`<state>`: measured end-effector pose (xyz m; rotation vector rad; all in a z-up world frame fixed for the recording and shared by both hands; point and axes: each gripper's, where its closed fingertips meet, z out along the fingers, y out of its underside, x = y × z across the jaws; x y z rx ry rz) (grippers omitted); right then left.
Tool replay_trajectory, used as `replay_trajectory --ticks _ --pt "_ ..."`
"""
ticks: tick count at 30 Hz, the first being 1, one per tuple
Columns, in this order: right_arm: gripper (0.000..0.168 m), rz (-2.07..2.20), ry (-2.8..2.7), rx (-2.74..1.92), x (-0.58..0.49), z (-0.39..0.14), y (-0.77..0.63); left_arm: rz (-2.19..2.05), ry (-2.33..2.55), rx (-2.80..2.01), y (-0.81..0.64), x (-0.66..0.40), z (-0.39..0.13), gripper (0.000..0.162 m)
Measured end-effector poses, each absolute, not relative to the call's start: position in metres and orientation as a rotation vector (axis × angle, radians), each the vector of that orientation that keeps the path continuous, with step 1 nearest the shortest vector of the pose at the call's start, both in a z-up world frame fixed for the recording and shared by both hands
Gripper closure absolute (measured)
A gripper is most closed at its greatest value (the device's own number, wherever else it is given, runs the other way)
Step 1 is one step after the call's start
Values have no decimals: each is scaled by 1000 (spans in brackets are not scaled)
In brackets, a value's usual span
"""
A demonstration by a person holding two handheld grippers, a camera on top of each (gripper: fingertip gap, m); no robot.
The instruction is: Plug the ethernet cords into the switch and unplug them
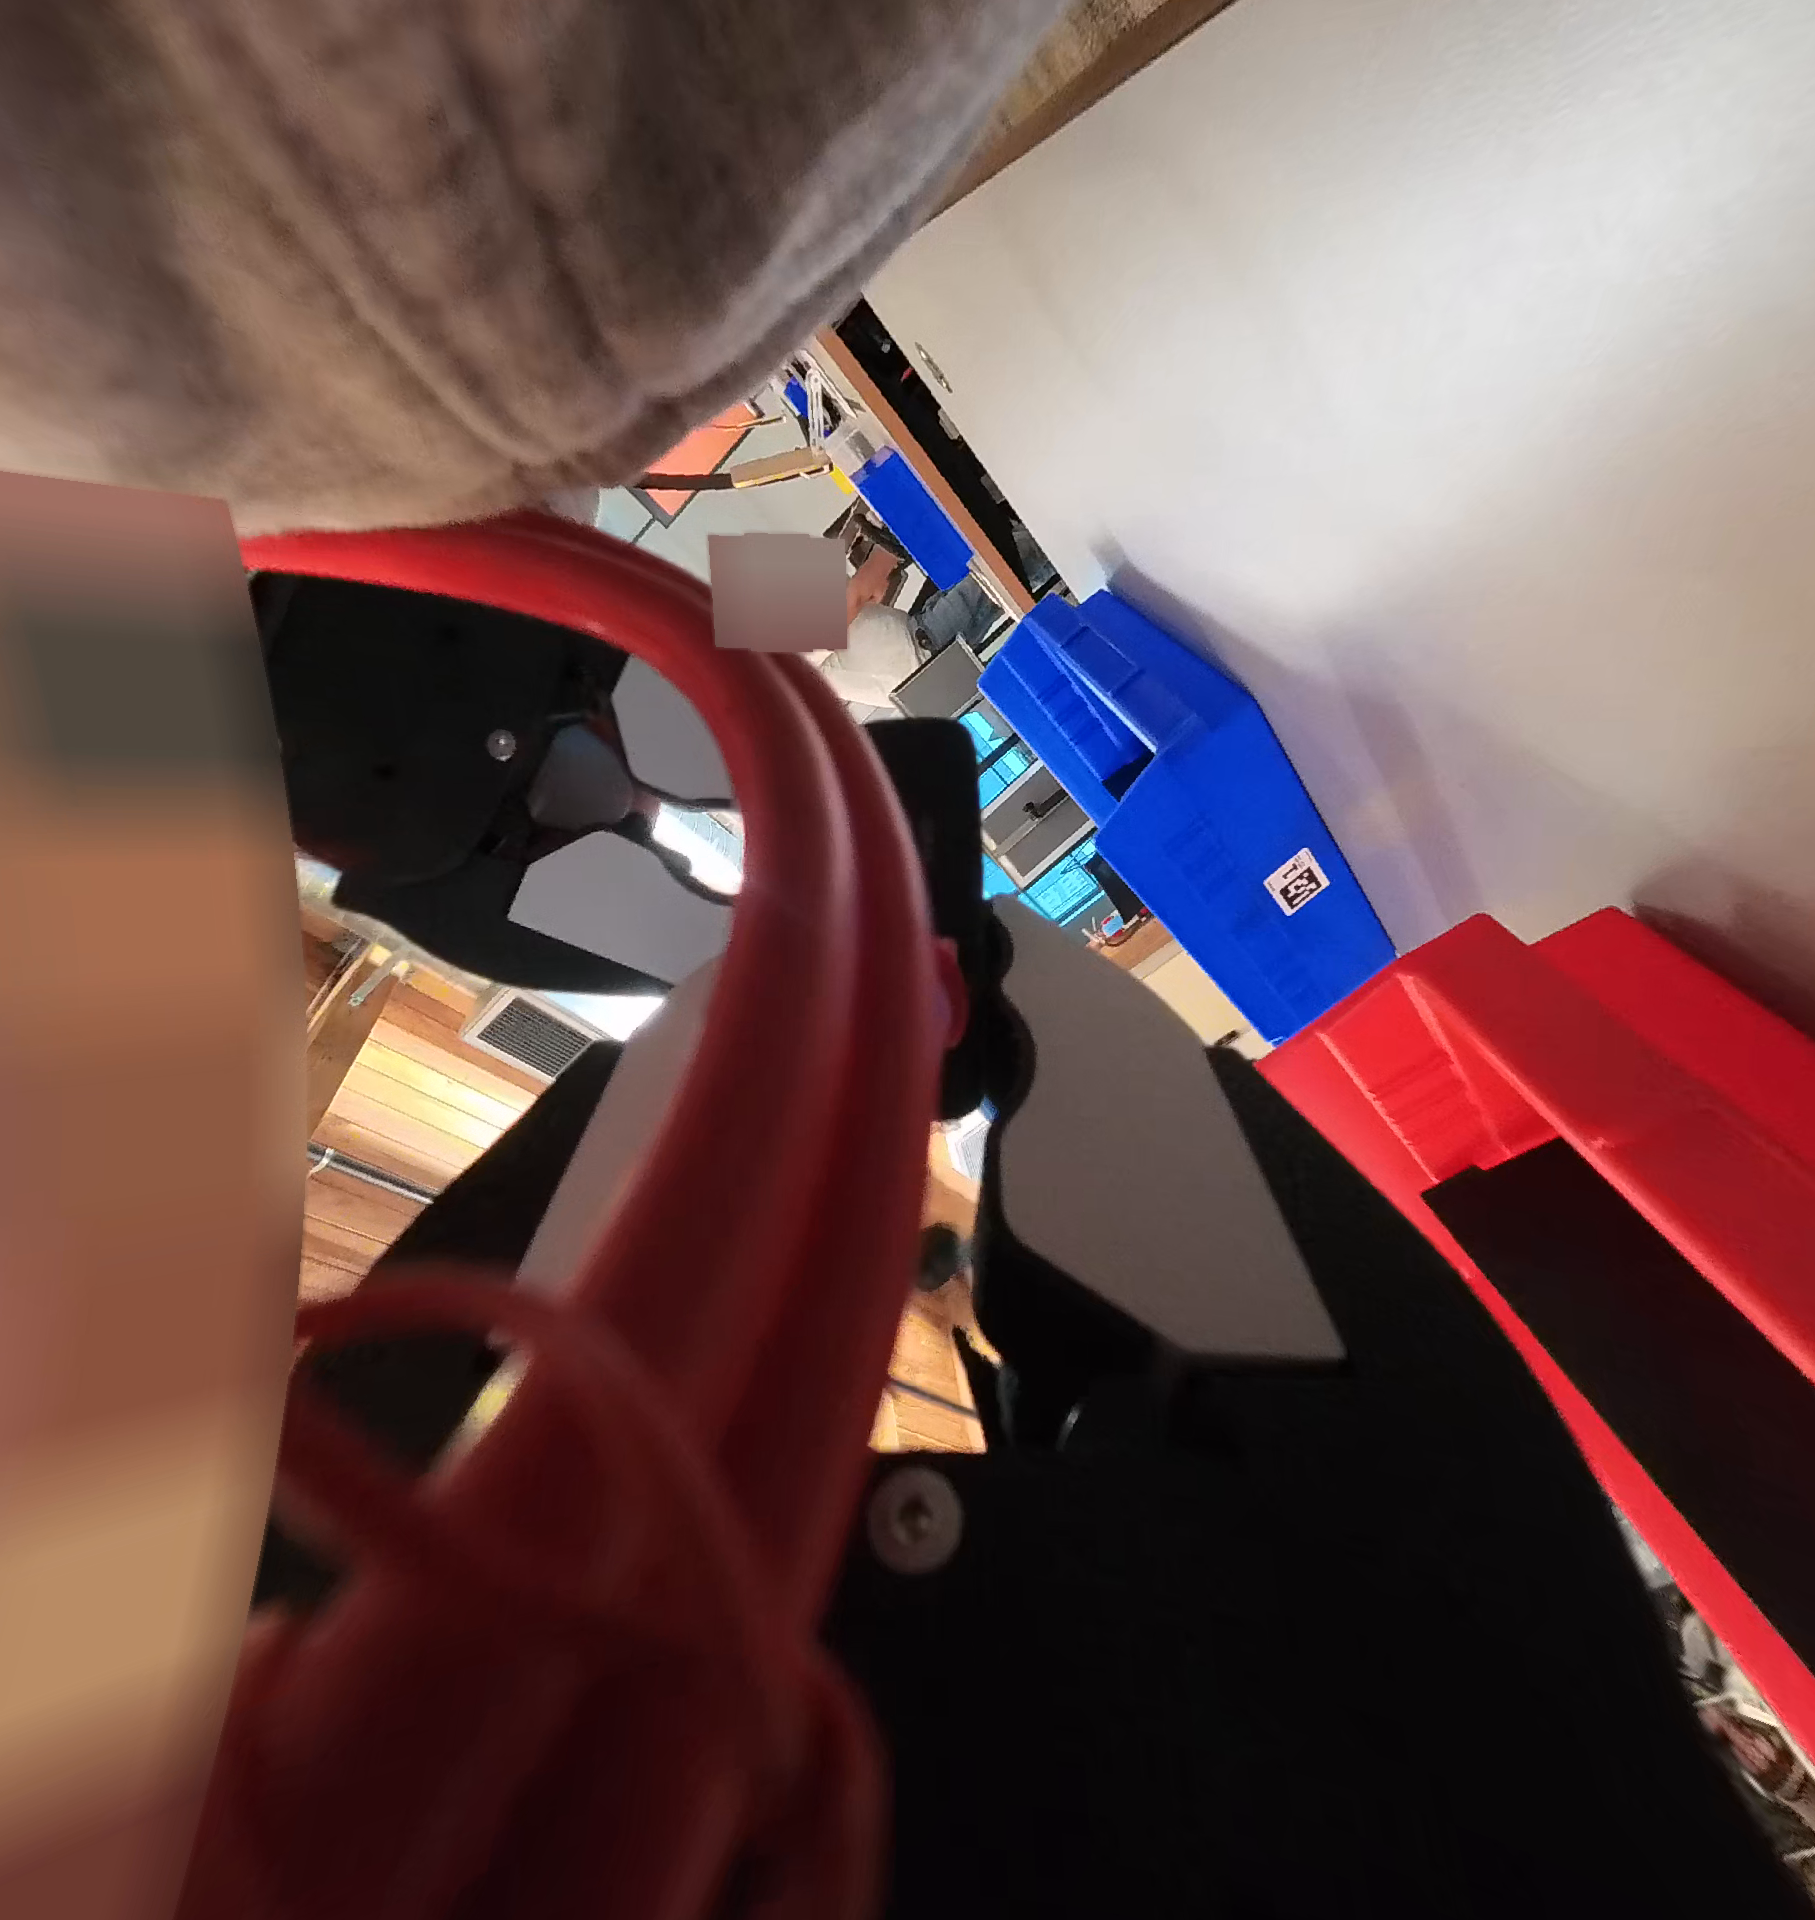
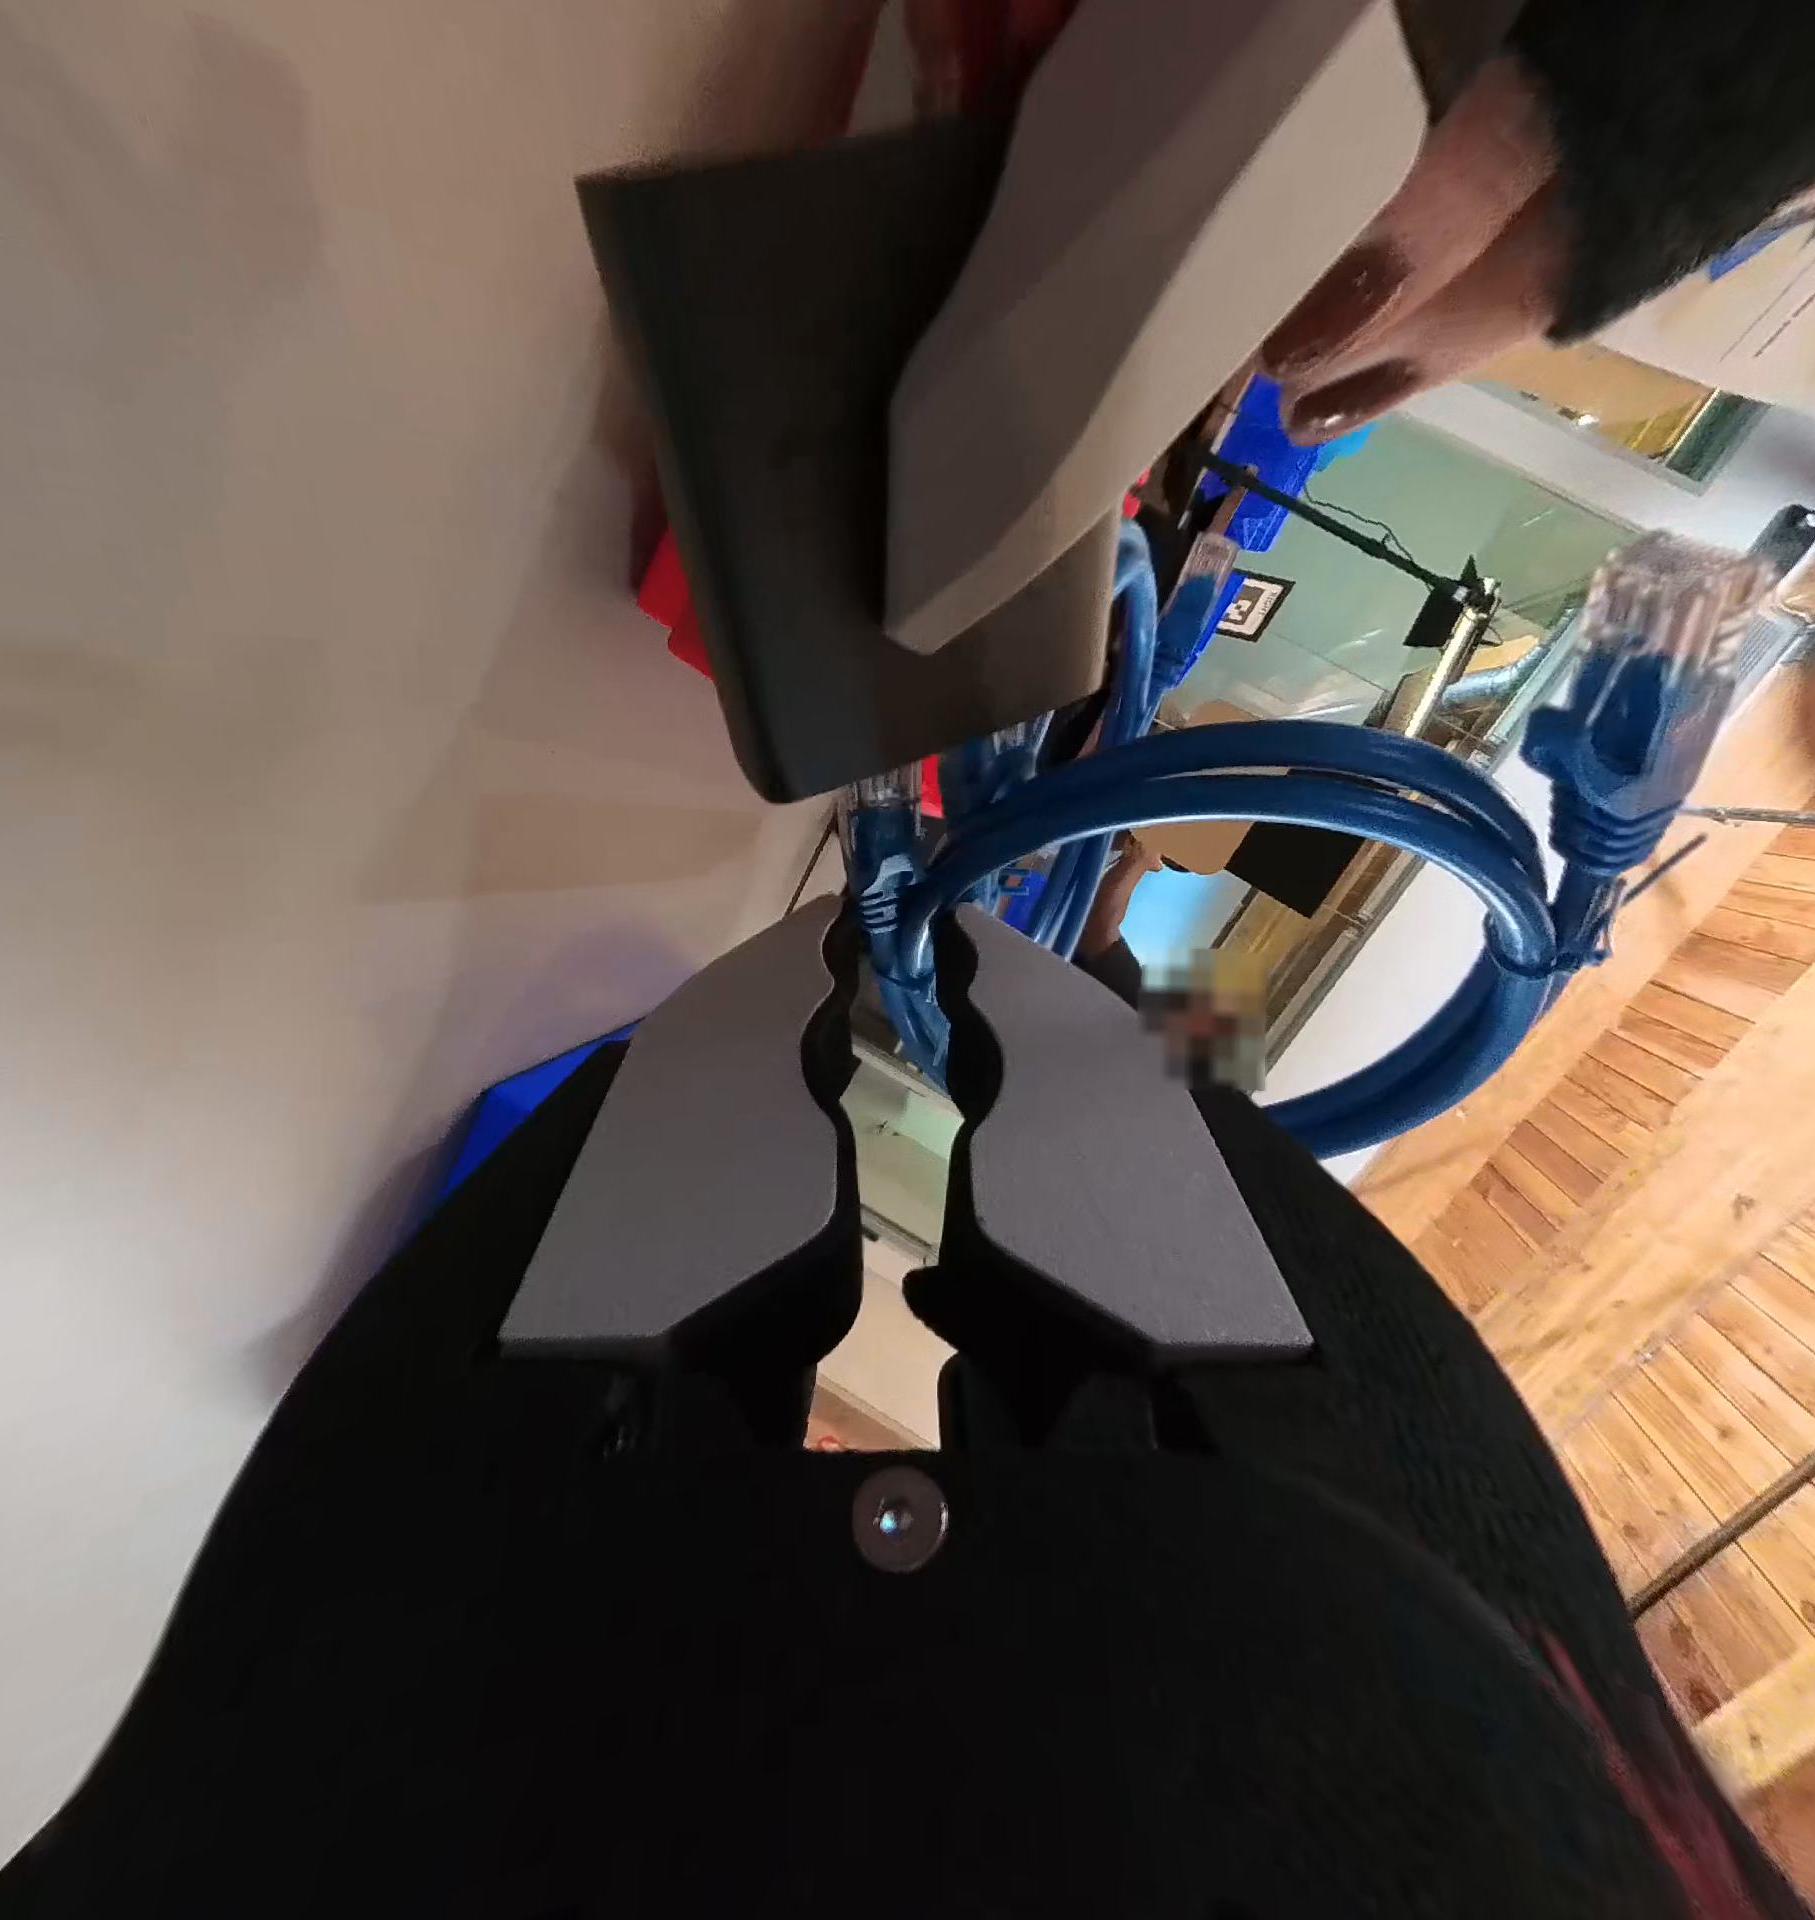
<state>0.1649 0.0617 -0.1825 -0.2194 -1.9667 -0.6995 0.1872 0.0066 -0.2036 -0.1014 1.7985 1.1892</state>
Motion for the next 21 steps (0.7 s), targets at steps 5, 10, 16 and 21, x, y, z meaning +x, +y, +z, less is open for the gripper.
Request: replay_trajectory --ticks 5,10,16,21 --pt "156 -716 -1967 -172 166 -182 60 1192 1787 -115 6 187 -201 141" --pt "156 -662 -2002 -101 169 -181 53 1199 1791 -126 6 184 -201 141" --pt "155 -405 -2180 -78 176 -186 47 1167 1793 -45 -1 194 -203 141" --pt "157 -268 -2242 -168 181 -189 43 1141 1782 -24 -4 200 -204 141"
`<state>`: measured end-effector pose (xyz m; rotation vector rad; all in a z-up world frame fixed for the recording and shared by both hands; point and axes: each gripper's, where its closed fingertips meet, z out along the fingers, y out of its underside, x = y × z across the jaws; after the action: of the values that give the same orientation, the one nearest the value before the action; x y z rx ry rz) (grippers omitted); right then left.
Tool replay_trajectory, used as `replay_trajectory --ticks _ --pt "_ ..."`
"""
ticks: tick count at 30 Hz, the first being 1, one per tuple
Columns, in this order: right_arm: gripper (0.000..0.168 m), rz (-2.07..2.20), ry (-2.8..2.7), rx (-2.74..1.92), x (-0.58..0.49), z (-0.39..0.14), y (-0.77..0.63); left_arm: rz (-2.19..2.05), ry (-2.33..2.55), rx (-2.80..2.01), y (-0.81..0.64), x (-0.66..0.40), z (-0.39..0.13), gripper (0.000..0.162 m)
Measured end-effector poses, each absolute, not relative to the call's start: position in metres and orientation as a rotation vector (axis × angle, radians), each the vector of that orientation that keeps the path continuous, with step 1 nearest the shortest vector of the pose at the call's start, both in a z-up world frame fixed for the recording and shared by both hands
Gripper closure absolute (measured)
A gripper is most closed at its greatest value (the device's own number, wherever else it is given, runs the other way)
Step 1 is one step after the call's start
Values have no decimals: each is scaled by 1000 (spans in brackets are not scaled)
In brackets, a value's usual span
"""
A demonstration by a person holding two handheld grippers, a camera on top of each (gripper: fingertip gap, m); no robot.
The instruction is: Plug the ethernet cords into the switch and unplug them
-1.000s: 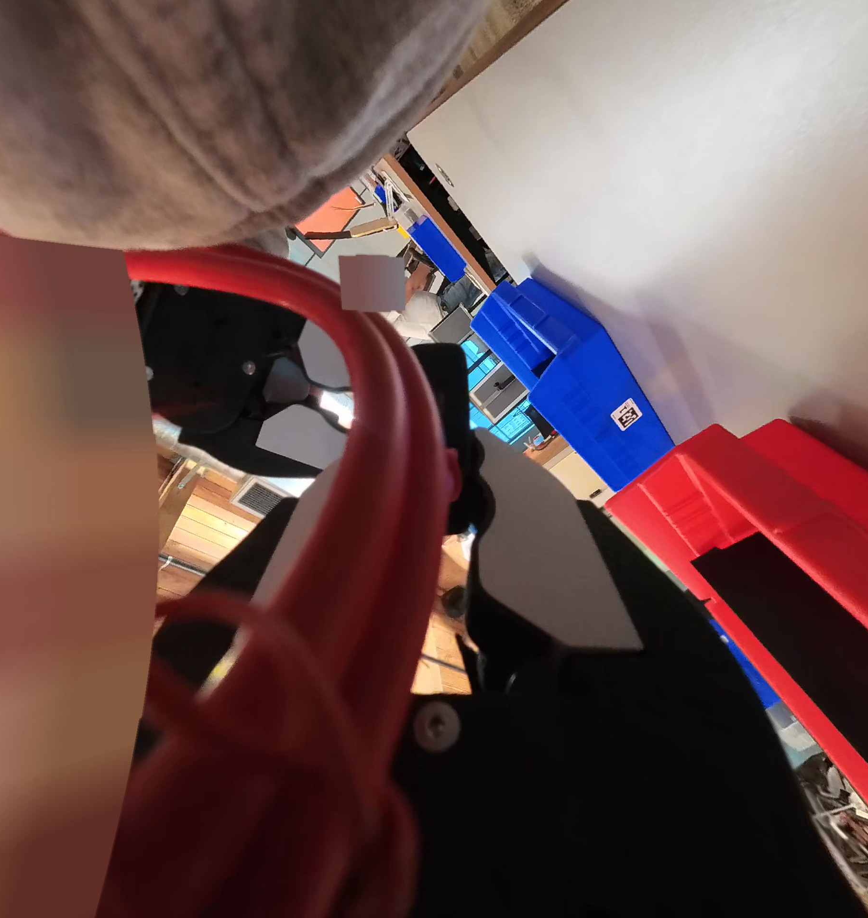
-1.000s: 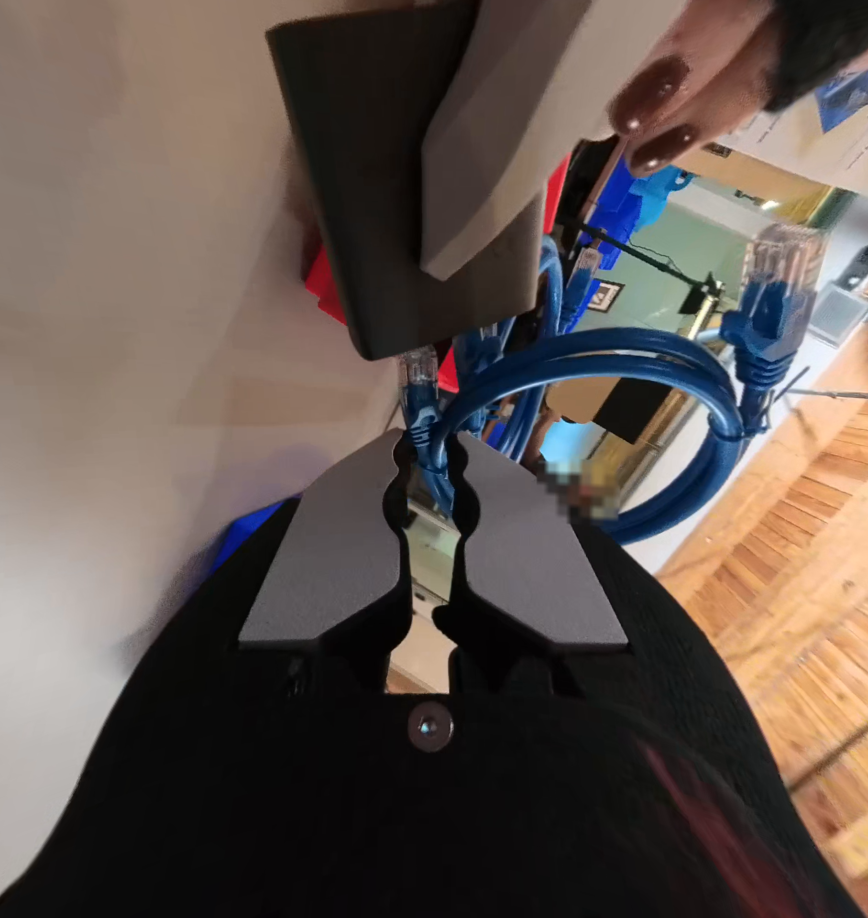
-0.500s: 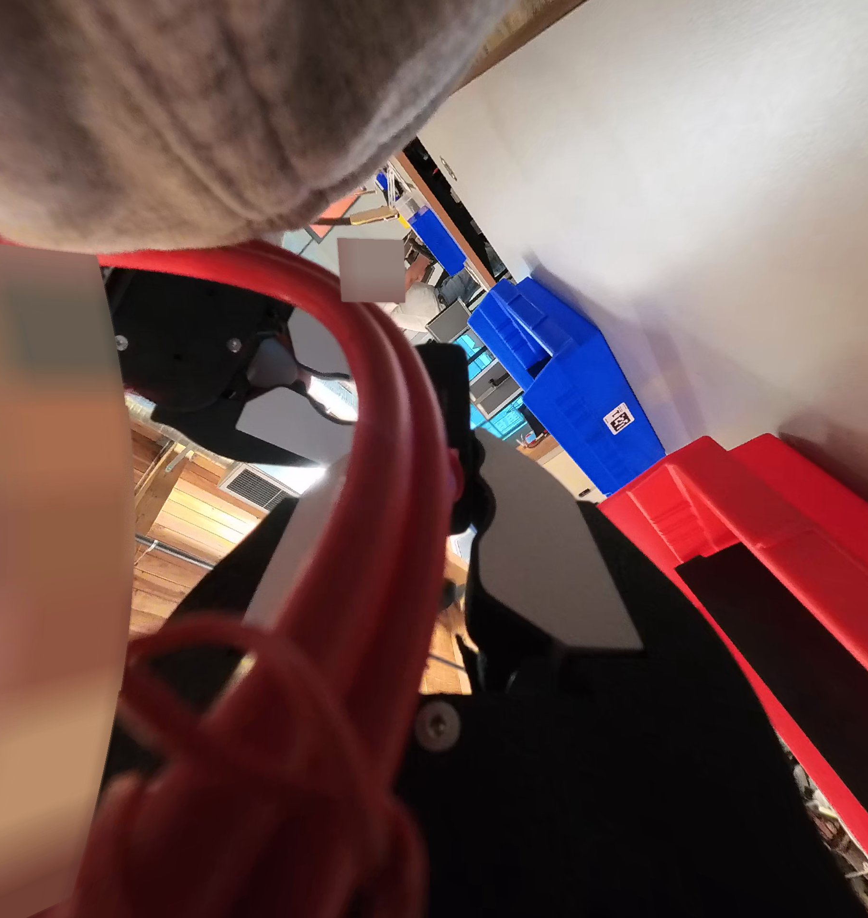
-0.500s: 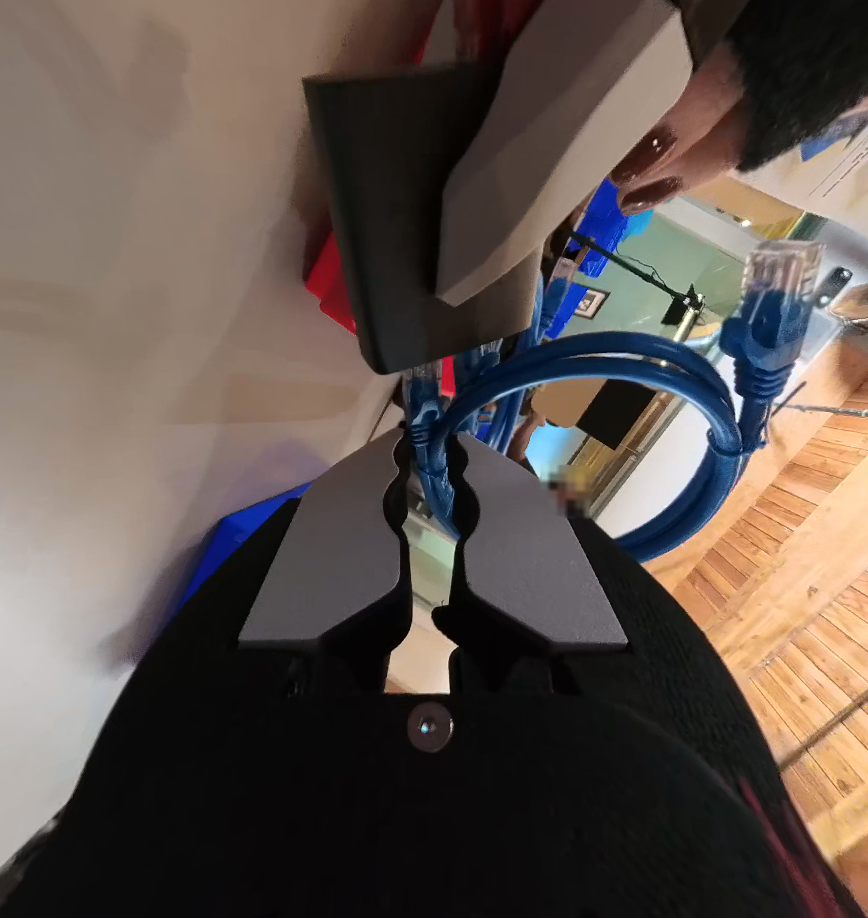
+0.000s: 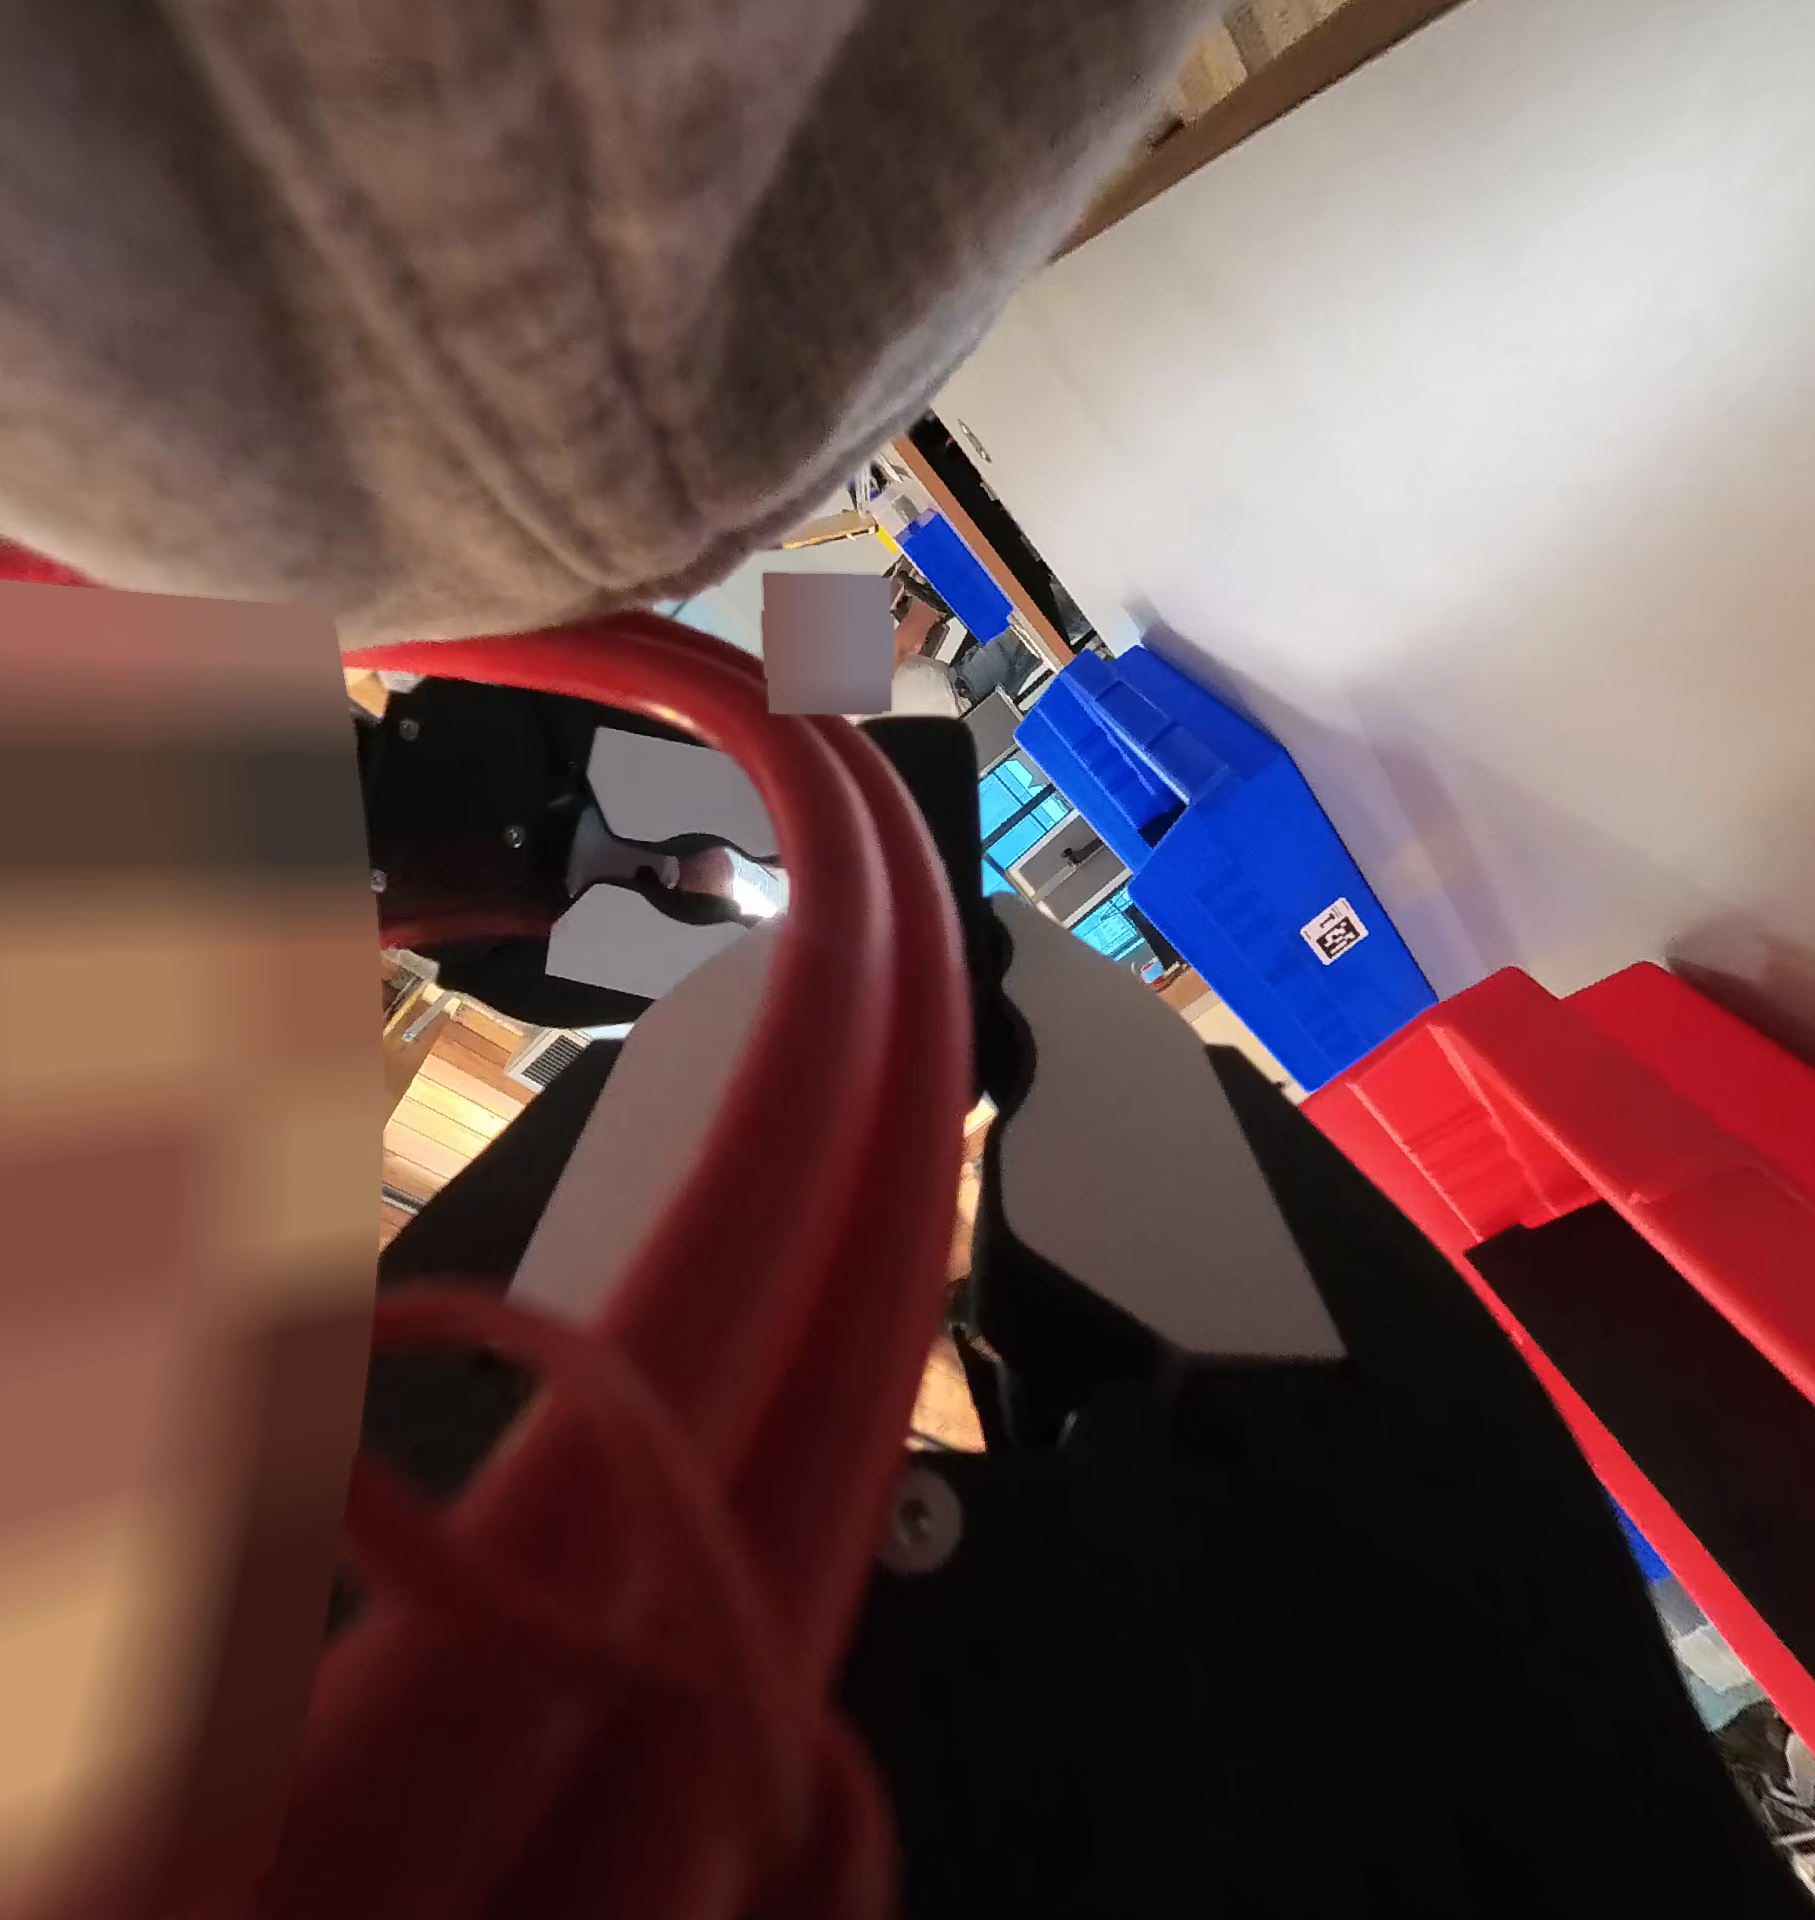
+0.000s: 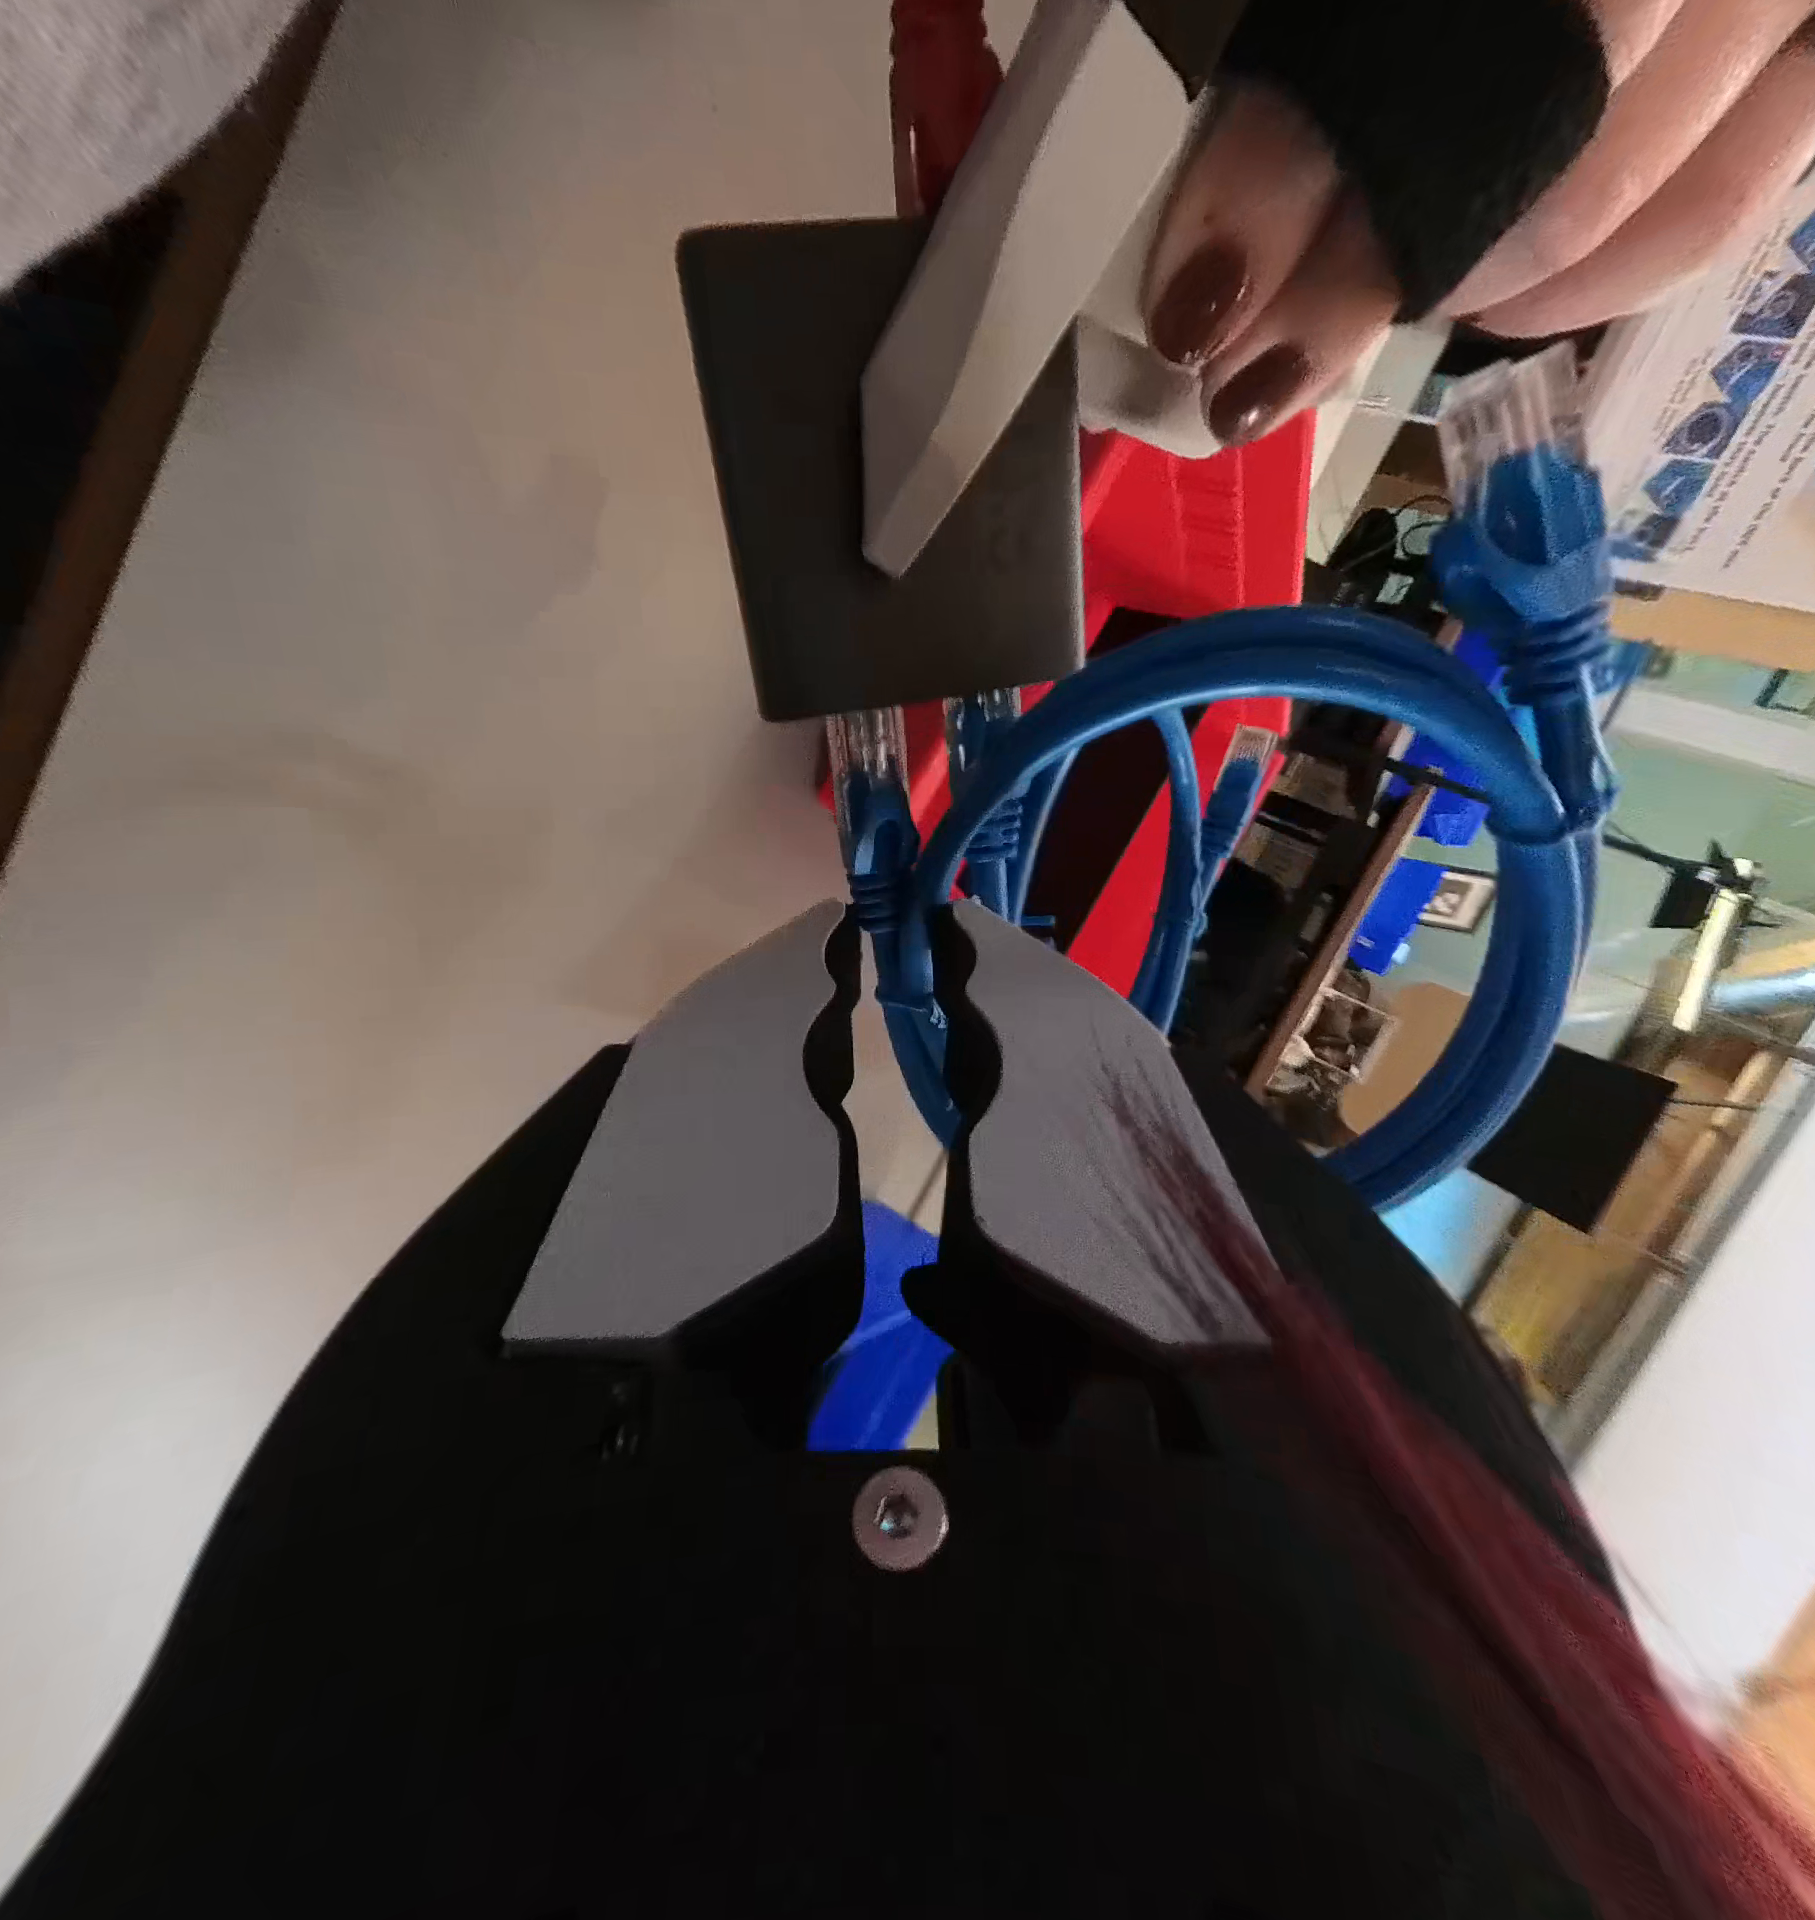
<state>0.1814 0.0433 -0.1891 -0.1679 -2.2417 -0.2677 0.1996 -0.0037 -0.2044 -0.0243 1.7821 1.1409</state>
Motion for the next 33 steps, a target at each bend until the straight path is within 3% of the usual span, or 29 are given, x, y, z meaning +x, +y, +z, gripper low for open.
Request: replay_trajectory --ticks 18,33 --pt "165 -243 -2254 -504 189 -221 32 1010 1851 -160 -3 204 -228 141" --pt "163 -113 -2237 -436 174 -230 42 986 1839 -234 7 198 -232 142"
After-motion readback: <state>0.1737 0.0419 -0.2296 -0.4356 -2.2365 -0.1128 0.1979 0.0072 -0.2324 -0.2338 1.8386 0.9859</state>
